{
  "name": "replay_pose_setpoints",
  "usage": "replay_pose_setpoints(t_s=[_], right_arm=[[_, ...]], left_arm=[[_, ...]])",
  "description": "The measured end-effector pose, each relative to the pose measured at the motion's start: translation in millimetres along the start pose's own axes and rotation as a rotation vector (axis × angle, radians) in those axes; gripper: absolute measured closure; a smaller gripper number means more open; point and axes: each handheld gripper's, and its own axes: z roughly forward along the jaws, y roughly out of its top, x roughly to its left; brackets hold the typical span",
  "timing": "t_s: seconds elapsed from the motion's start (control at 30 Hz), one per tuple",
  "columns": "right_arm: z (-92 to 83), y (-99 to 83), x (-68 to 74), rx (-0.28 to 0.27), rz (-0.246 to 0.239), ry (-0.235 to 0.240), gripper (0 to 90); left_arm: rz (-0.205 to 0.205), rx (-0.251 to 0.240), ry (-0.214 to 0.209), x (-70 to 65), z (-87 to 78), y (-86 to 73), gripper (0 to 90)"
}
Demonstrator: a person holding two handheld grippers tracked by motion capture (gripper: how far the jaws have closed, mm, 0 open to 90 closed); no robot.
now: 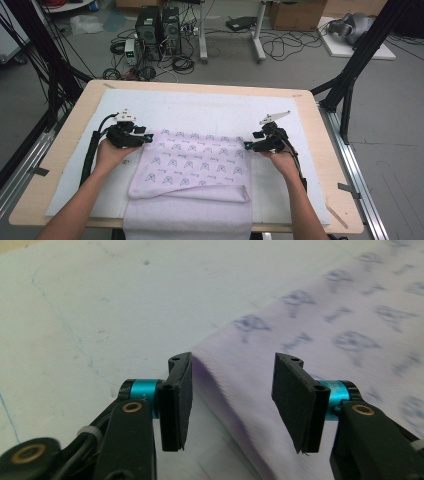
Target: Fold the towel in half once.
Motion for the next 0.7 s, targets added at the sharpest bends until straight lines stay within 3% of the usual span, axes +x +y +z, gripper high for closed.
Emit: replay_pose_setpoints(t_s=[0.03,0.07,0.13,0.2,0.23,0.27,0.3,0.33,0.4,0.47,0.5,0.53,0.57,0.6,0.7], right_arm=[[3.4,-1.4,-3.8,0.001,0.006,0.004,34.9],[6.5,-3.1,-7.4,0.006,0.013,0.012,34.1],[12.1,-7.3,-13.4,0.000,0.041,0.041,34.0],[14.4,-8.9,-15.0,-0.002,0.052,0.065,37.5],[16.0,-9.6,-15.1,-0.002,0.028,0.064,47.8],[16.1,-9.3,-15.8,-0.004,0.023,0.093,59.2],[17.7,-8.9,-15.4,-0.007,0.022,0.136,63.7],[19.9,-7.9,-13.0,0.003,0.000,0.147,70.2],[20.6,-4.0,-9.1,0.015,-0.042,0.147,81.0],[19.7,-1.8,-8.5,0.019,-0.059,0.129,82.5],[16.7,3.1,-10.3,0.016,-0.055,0.094,83.1],[14.4,5.9,-12.0,0.011,-0.053,0.084,83.4],[12.8,9.6,-14.7,0.005,-0.066,0.071,83.8],[11.1,14.1,-16.4,0.008,-0.067,0.058,84.1],[3.1,35.0,-21.9,-0.013,-0.079,-0.005,84.7]], left_arm=[[-0.043,0.020,-0.019,6.9,7.7,0.2,46.1],[-0.113,0.076,-0.014,18.9,20.6,-0.1,42.2],[-0.130,0.080,-0.004,21.5,24.8,-0.8,38.6],[-0.130,0.057,-0.004,21.9,27.9,-1.0,44.8],[-0.129,0.050,-0.025,20.7,28.7,-1.0,53.9],[-0.081,0.063,-0.042,15.8,31.2,-0.9,64.8],[-0.065,0.061,-0.044,13.4,31.5,-0.4,71.3],[-0.061,0.059,-0.060,12.0,31.4,0.3,81.3],[-0.032,0.056,-0.028,7.9,30.5,2.5,84.9],[-0.022,0.050,-0.012,7.1,29.0,3.8,85.9],[-0.022,0.031,0.005,6.8,26.5,5.4,86.1],[-0.031,-0.029,0.031,9.4,19.7,9.6,86.2],[-0.031,-0.029,0.031,9.4,19.7,9.6,86.3],[-0.039,-0.038,0.049,13.3,14.8,17.8,86.4],[-0.009,-0.058,0.090,14.8,8.3,37.3,86.5]])
